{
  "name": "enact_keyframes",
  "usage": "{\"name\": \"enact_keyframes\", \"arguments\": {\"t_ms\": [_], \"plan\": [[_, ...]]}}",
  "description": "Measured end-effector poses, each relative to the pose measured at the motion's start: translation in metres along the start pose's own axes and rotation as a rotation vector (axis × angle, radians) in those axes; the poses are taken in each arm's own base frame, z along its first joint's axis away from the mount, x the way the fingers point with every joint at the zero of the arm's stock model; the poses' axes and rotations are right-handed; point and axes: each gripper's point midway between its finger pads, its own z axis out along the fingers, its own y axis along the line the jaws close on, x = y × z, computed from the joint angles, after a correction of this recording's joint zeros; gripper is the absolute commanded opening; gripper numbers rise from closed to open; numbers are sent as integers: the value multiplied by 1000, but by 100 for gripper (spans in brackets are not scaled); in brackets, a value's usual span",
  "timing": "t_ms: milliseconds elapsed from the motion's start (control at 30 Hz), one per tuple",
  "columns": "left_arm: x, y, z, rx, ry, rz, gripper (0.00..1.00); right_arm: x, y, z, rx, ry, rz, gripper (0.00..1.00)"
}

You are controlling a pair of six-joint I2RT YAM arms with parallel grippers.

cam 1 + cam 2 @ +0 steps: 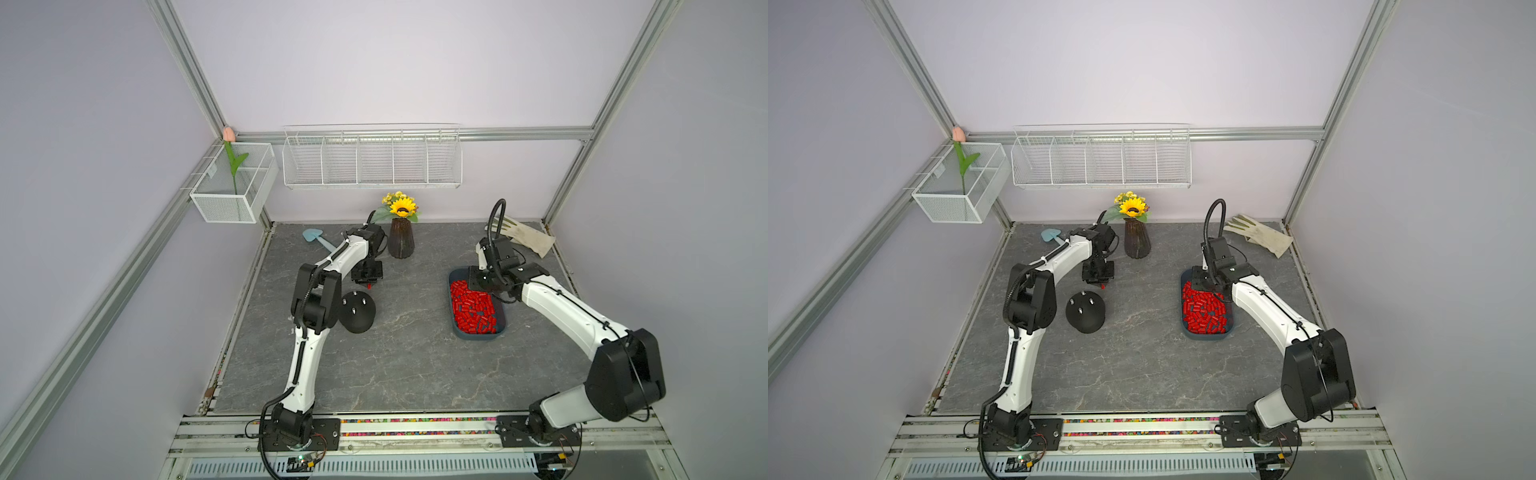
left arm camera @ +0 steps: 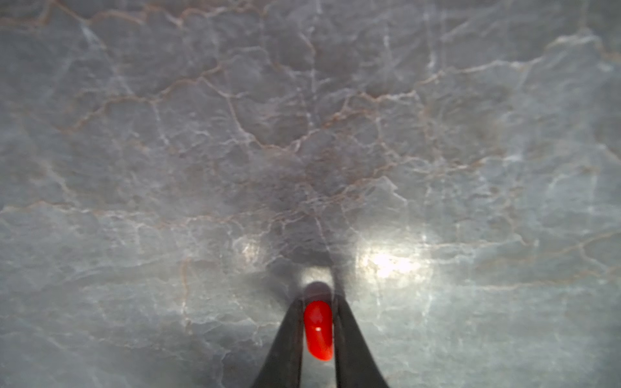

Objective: Cover the protruding screws with screw protection sleeves
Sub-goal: Pick up the screw protection sleeve from the center of the board.

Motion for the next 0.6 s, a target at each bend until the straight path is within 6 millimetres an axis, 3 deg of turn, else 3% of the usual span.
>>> {"name": "enact_keyframes", "arguments": {"t_ms": [267, 600], "plan": [[0, 0, 0, 1, 0, 0, 7, 0, 0, 0, 0, -1, 0, 29], [-5, 2, -10, 1, -54, -2, 6, 1, 3, -1, -19, 5, 0, 29]]}}
